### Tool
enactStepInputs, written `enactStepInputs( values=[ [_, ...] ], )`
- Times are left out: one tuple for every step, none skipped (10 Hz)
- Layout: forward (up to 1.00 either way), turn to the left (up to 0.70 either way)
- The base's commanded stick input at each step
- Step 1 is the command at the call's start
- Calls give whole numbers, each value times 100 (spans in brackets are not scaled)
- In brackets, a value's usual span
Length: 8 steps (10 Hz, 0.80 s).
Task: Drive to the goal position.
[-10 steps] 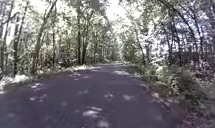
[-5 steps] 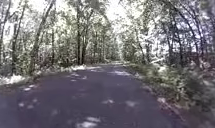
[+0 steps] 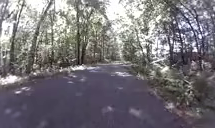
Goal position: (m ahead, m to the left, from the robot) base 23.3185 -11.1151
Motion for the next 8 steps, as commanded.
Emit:
enactStepInputs(
  values=[
    [45, -21],
    [45, -27],
    [45, -27],
    [45, -27],
    [45, -13],
    [45, 0],
    [45, 0],
    [45, 0]
  ],
)
